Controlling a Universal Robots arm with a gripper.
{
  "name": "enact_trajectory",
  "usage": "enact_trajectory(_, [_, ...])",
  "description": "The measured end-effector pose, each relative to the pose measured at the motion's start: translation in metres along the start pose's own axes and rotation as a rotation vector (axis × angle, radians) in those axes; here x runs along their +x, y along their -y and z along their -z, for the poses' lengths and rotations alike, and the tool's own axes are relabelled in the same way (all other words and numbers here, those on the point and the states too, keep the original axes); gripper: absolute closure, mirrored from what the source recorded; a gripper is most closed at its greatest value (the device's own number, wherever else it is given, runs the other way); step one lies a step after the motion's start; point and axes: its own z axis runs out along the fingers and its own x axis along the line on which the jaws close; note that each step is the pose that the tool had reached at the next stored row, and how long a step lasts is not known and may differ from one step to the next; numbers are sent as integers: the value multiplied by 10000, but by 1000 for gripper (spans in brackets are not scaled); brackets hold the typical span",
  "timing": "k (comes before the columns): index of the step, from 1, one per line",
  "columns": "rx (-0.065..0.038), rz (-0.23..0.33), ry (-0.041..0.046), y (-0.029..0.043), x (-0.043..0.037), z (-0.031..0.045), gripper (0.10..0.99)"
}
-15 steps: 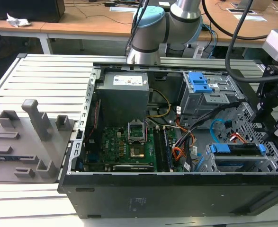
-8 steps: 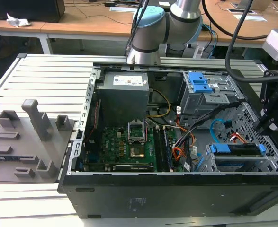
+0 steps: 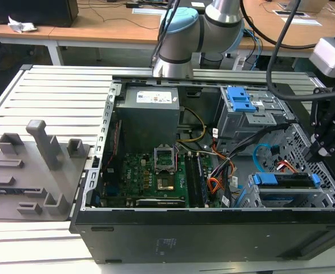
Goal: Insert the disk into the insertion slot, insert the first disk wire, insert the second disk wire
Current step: 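Insert the first disk wire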
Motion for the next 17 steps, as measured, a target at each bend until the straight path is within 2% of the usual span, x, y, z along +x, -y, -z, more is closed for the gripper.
enact_trajectory(3, [0,0,0,-131,2,-71,980])
enact_trajectory(4, [0,-1,1,-206,3,-85,980])
enact_trajectory(5, [0,-1,1,-243,4,-88,980])
enact_trajectory(17, [0,0,0,-249,4,-88,980])
